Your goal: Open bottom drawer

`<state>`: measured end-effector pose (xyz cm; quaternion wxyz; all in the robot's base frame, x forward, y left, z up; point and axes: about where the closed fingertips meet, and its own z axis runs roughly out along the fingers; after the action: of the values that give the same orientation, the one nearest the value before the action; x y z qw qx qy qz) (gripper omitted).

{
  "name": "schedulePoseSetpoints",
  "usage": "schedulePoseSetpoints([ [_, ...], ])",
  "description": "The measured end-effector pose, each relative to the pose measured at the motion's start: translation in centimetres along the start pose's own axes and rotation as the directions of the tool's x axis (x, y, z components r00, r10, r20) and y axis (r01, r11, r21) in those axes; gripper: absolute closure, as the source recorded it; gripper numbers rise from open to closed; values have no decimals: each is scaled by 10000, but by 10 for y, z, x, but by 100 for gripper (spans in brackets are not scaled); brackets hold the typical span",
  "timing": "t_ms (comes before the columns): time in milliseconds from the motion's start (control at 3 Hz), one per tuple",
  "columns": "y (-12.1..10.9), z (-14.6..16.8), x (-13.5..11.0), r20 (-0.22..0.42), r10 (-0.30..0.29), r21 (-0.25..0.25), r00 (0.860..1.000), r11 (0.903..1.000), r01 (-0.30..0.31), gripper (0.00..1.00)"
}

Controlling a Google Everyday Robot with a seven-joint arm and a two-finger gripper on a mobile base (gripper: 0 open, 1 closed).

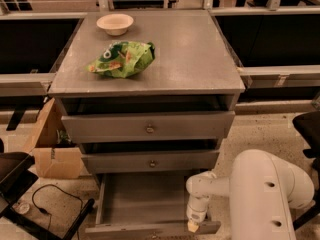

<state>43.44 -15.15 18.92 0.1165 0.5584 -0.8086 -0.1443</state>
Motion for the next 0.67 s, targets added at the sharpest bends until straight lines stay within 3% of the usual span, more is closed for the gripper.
schedulePoseSetpoints([
  [667, 0, 0, 0, 0, 1, -1, 10000, 10000, -1, 59],
])
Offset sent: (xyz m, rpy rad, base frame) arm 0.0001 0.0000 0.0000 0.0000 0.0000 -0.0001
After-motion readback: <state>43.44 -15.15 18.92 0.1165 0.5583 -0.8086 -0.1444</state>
